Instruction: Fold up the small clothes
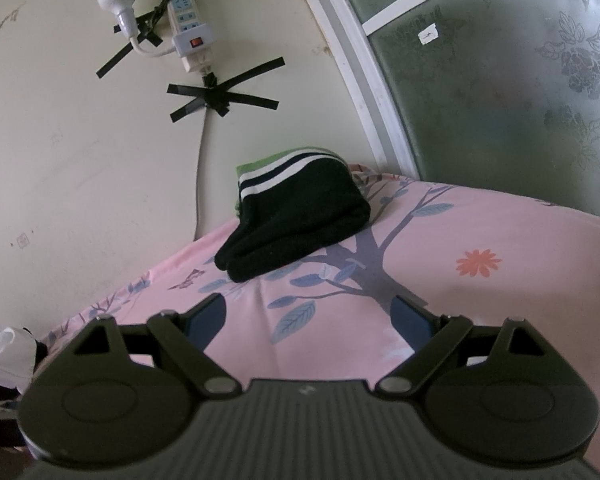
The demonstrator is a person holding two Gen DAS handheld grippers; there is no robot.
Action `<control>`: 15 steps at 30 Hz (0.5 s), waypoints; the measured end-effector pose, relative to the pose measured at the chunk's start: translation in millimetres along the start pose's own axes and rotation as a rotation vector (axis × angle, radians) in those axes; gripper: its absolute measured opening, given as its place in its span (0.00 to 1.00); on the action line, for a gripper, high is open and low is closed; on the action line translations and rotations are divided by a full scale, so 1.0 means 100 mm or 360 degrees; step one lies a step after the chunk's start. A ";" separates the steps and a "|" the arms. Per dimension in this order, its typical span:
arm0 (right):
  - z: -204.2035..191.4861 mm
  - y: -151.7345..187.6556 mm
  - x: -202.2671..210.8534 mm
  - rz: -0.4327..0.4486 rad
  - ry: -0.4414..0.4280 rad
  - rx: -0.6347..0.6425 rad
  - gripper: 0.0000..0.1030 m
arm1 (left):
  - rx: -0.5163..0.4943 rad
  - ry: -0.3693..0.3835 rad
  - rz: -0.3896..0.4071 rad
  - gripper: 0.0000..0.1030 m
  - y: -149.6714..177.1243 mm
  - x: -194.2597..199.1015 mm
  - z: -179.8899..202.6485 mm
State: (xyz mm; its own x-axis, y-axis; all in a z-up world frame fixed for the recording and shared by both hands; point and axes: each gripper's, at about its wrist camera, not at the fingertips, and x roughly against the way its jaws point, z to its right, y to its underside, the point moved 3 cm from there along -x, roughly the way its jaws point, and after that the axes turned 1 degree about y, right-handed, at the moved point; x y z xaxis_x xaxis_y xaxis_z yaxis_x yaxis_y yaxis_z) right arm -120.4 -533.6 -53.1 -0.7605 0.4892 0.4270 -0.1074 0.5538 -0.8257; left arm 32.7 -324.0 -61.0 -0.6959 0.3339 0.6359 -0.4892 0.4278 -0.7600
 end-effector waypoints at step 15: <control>-0.01 0.00 -0.01 -0.0003 -0.0001 0.0005 0.83 | -0.0039 -0.0046 0.0020 1.00 0.00 0.03 0.04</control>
State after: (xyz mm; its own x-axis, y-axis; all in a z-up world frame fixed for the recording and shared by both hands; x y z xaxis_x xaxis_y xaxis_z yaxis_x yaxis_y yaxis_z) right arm -119.0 -533.0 -52.7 -0.7607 0.4877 0.4283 -0.1107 0.5528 -0.8259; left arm 29.1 -326.3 -59.8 -0.7168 0.3149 0.6221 -0.4679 0.4442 -0.7640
